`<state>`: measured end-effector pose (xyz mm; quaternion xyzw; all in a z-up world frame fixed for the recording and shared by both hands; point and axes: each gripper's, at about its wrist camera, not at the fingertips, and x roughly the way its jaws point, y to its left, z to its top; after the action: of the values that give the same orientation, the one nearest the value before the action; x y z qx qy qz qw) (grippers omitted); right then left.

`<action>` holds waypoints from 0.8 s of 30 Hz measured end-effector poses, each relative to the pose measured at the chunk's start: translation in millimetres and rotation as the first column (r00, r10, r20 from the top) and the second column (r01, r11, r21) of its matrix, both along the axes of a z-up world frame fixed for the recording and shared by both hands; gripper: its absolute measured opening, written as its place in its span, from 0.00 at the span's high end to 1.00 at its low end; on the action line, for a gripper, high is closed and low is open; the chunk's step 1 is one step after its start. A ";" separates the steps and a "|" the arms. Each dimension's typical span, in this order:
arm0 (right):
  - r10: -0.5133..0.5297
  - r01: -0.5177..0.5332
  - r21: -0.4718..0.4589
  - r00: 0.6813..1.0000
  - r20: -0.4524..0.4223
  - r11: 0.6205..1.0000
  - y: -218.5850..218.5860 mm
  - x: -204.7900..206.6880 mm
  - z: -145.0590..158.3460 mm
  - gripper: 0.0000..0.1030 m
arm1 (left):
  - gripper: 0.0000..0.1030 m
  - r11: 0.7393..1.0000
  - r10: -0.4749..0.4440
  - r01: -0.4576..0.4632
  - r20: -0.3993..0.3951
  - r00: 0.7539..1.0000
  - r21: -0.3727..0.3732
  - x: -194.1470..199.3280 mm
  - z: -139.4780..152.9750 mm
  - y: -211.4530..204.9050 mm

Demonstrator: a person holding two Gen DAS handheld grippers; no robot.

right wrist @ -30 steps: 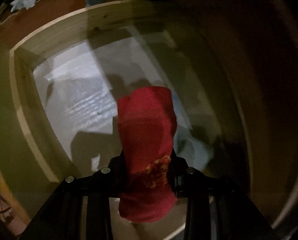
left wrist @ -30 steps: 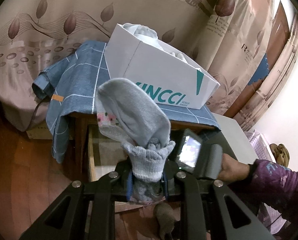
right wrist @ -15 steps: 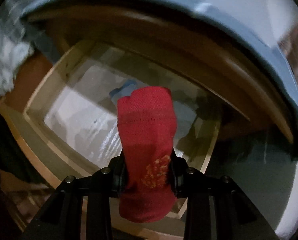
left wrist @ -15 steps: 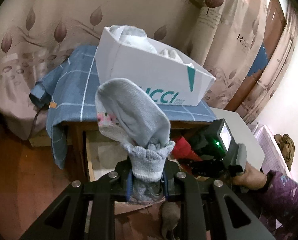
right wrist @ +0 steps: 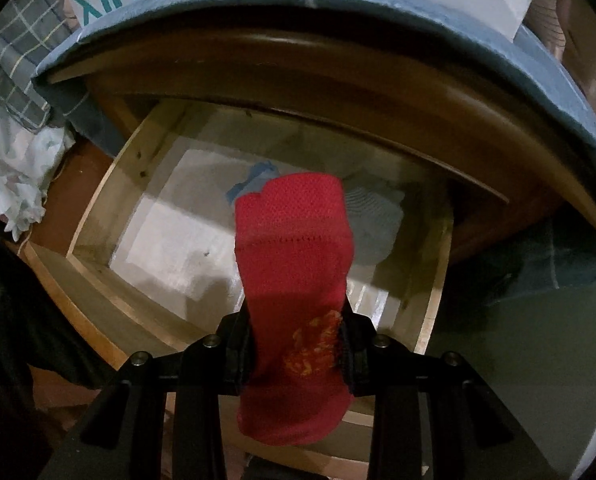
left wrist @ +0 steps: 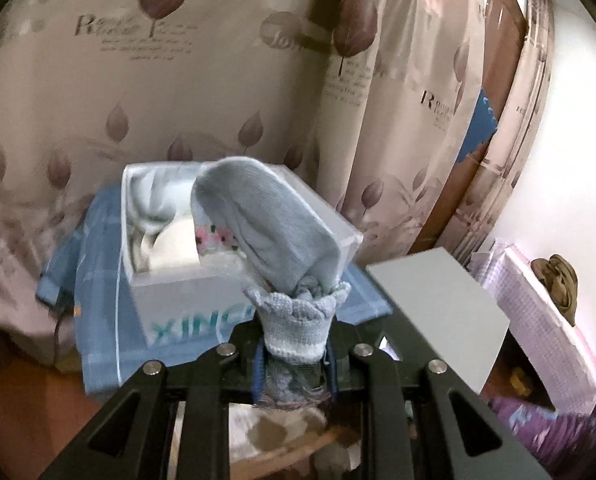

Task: Take underwear out of drawer
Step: 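Lower the white sock into the box and open the left gripper while the right lifts the red sock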

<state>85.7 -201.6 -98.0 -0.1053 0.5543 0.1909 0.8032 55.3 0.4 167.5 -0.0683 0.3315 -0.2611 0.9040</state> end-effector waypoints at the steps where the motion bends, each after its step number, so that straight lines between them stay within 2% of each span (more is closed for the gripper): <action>1: -0.002 0.002 0.003 1.000 0.000 1.000 -0.7 -0.1 0.3 0.70 | 0.78 1.000 -0.001 0.001 0.003 1.000 0.008 10.0 6.4 -3.9; 4: -0.009 0.009 0.007 1.000 -0.007 1.000 -3.4 0.7 -0.9 0.69 | 0.78 0.999 -0.010 0.009 0.026 1.000 0.050 39.9 19.1 -16.8; 7: -0.015 0.015 0.017 1.000 -0.012 1.000 -5.6 1.5 -0.9 0.69 | 0.78 0.997 -0.005 0.004 0.007 1.000 0.083 73.9 19.9 -28.6; 13: -0.012 0.013 0.017 1.000 -0.024 1.000 -4.5 1.9 -4.3 0.69 | 0.78 0.990 0.022 -0.013 -0.058 0.998 0.144 133.0 2.5 -47.1; 24: -0.021 0.022 0.024 0.999 -0.047 0.999 -5.2 3.9 -9.8 0.69 | 0.73 0.982 0.091 -0.063 -0.150 0.985 0.179 193.3 -23.6 -61.0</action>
<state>89.6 -206.7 -107.8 -0.0850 0.5715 0.1915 0.7934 248.7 -60.6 143.9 -0.0224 0.4205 -0.1896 0.8870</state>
